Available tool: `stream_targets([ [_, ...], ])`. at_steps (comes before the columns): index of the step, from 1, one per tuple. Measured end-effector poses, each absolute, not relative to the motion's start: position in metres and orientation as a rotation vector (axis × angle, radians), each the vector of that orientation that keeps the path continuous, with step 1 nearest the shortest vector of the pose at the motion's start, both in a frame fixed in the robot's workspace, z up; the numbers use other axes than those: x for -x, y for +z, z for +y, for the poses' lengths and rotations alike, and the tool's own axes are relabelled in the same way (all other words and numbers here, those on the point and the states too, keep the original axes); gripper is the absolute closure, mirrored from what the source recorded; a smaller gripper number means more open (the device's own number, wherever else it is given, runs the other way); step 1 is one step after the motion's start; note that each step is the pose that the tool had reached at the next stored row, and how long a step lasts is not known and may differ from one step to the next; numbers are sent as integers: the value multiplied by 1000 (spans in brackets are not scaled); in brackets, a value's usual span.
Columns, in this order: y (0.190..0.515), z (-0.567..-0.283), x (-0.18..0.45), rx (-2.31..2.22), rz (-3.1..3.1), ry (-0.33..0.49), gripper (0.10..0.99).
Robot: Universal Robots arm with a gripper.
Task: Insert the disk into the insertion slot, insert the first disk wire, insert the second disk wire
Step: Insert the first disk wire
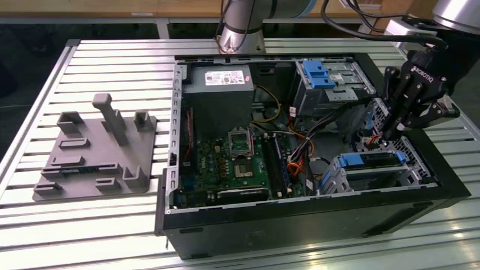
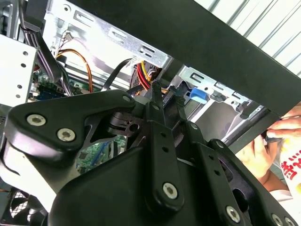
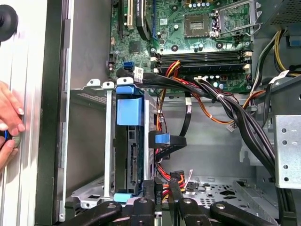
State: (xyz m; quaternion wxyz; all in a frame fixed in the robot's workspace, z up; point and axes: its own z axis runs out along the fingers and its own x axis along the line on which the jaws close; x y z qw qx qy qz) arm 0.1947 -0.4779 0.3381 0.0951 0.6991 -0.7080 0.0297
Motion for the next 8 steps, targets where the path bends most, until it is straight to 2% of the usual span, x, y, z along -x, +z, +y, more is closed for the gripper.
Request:
stream_targets([
  [8, 338, -477, -195, -2077, -2092, 91, 820],
])
